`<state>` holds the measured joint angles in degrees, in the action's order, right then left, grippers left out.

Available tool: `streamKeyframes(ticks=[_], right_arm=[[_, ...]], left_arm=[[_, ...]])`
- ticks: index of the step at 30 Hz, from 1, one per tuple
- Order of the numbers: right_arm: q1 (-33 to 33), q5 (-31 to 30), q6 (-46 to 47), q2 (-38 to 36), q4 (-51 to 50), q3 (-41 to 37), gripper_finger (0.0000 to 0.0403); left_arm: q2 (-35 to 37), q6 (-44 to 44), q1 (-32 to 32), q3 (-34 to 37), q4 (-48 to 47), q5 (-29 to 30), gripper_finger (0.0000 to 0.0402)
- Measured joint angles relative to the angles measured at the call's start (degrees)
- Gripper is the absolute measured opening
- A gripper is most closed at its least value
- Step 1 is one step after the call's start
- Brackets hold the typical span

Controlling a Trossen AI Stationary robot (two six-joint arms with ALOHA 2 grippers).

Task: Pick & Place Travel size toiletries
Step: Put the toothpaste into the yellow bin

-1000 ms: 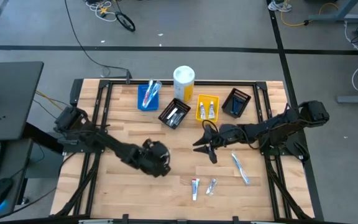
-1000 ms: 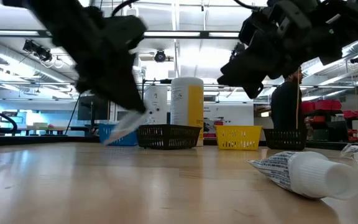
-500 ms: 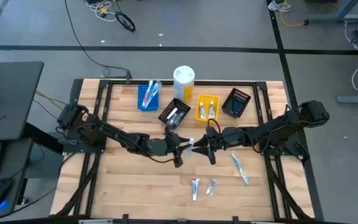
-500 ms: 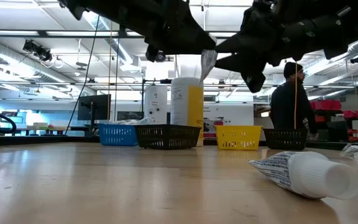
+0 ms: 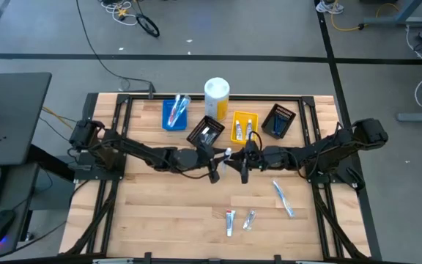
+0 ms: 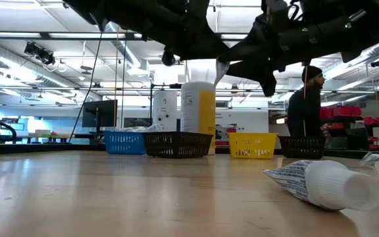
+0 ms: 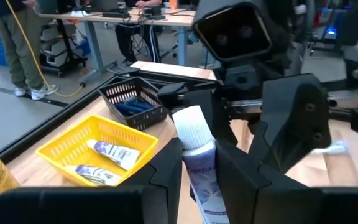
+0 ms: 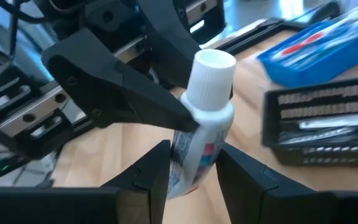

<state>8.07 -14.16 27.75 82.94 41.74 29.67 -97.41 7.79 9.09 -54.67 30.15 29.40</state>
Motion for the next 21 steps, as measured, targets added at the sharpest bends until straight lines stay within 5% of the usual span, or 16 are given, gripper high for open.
streamKeyframes(ticks=[21], right_arm=[[-4.5,-2.5,-2.8,0.0,-4.9,0.1,0.0059]], left_arm=[[-0.1,-0.4,-7.0,0.0,-2.3,-6.4,0.0122]])
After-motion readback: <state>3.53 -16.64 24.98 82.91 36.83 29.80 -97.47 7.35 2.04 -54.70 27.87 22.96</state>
